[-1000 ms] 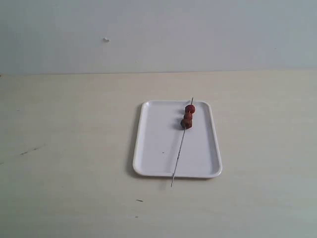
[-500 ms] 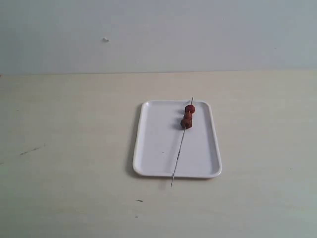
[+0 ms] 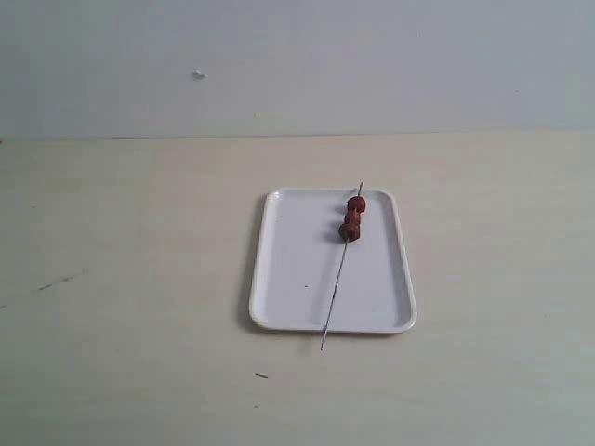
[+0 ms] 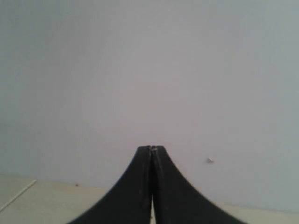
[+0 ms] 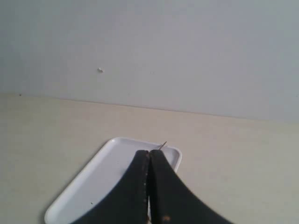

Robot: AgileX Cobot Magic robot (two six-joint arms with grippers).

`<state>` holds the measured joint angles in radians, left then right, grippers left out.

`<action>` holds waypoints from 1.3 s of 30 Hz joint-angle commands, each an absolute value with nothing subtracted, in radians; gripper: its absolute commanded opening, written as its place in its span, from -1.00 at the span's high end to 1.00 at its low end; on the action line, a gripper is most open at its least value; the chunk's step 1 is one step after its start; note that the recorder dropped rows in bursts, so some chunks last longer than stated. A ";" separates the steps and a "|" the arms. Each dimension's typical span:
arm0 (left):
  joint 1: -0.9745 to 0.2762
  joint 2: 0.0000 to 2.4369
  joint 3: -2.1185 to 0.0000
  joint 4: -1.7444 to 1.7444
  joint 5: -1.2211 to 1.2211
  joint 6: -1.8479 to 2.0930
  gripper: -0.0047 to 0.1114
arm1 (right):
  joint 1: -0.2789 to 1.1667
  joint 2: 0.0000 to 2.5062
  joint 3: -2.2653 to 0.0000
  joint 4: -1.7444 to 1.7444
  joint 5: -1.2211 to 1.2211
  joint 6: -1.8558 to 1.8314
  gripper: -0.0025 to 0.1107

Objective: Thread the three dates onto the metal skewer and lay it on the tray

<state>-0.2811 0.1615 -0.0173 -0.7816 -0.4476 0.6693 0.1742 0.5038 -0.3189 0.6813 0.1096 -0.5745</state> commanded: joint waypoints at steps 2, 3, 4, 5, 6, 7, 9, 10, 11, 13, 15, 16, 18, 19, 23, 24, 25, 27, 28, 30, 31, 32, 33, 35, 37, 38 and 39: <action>-0.165 0.086 -0.015 -0.777 -0.447 0.677 0.92 | 0.175 0.501 -0.314 0.677 0.111 -0.574 0.96; -0.154 0.082 -0.015 -0.777 -0.447 0.684 0.92 | 0.175 0.501 -0.314 0.677 0.111 -0.574 0.96; -0.147 0.080 -0.015 -0.777 -0.454 0.698 0.92 | 0.175 0.501 -0.314 0.677 0.111 -0.574 0.96; -0.141 0.077 -0.015 -0.777 -0.452 0.696 0.92 | 0.175 0.501 -0.314 0.677 0.111 -0.574 0.96; -0.139 0.077 -0.015 -0.782 -0.430 0.693 0.92 | 0.175 0.501 -0.314 0.677 0.111 -0.574 0.96; -0.139 0.077 -0.015 -0.793 -0.402 0.692 0.92 | 0.175 0.501 -0.314 0.677 0.111 -0.574 0.96; -0.139 0.077 -0.006 -0.784 -0.317 0.679 0.92 | 0.175 0.501 -0.314 0.679 0.111 -0.574 0.96; -0.139 0.077 0.000 -0.754 -0.272 0.659 0.92 | 0.175 0.501 -0.314 0.679 0.111 -0.574 0.96; -0.139 0.077 0.000 -0.679 -0.215 0.616 0.92 | 0.175 0.501 -0.314 0.679 0.111 -0.574 0.96; -0.139 0.077 0.000 -0.411 -0.101 0.436 0.92 | 0.175 0.501 -0.314 0.679 0.111 -0.574 0.96; -0.139 0.077 0.000 -0.076 -0.021 0.093 0.92 | 0.175 0.501 -0.314 0.679 0.111 -0.574 0.96; -0.139 0.077 0.000 0.027 0.000 -0.036 0.92 | 0.175 0.501 -0.314 0.679 0.111 -0.574 0.96; -0.139 0.077 0.000 0.218 0.060 -0.280 0.92 | 0.175 0.501 -0.314 0.679 0.111 -0.574 0.96; -0.139 0.077 0.000 0.231 0.088 -0.332 0.92 | 0.175 0.501 -0.314 0.679 0.111 -0.574 0.96; -0.139 0.077 0.000 0.231 0.295 -0.341 0.92 | 0.175 0.501 -0.314 0.679 0.111 -0.574 0.96; -0.139 0.077 0.000 0.231 0.310 -0.344 0.92 | 0.175 0.501 -0.314 0.679 0.111 -0.574 0.96; -0.139 0.077 0.000 0.231 0.310 -0.344 0.92 | 0.175 0.501 -0.314 0.677 0.111 -0.574 0.96; -0.139 0.077 0.000 0.231 0.312 -0.344 0.92 | 0.175 0.501 -0.314 0.677 0.111 -0.574 0.96; -0.139 0.077 0.000 0.231 0.312 -0.344 0.92 | 0.175 0.501 -0.314 0.677 0.111 -0.574 0.96; -0.139 0.077 0.000 0.231 0.312 -0.344 0.92 | 0.175 0.501 -0.314 0.677 0.111 -0.574 0.96; -0.139 0.077 0.000 0.231 0.312 -0.344 0.92 | 0.175 0.501 -0.314 0.677 0.111 -0.574 0.96; -0.139 0.077 0.000 0.231 0.312 -0.344 0.92 | 0.175 0.501 -0.314 0.679 0.111 -0.574 0.96; -0.139 0.077 0.000 0.231 0.312 -0.344 0.92 | 0.175 0.501 -0.314 0.679 0.111 -0.574 0.96; -0.139 0.077 0.000 0.231 0.312 -0.344 0.92 | 0.175 0.501 -0.314 0.679 0.111 -0.574 0.96; -0.139 0.077 0.000 0.231 0.312 -0.344 0.92 | 0.175 0.501 -0.314 0.679 0.111 -0.574 0.96; -0.139 0.077 0.000 0.231 0.312 -0.344 0.92 | 0.175 0.501 -0.314 0.679 0.111 -0.574 0.96; -0.139 0.077 0.000 0.231 0.312 -0.344 0.92 | 0.175 0.501 -0.314 0.676 0.111 -0.574 0.96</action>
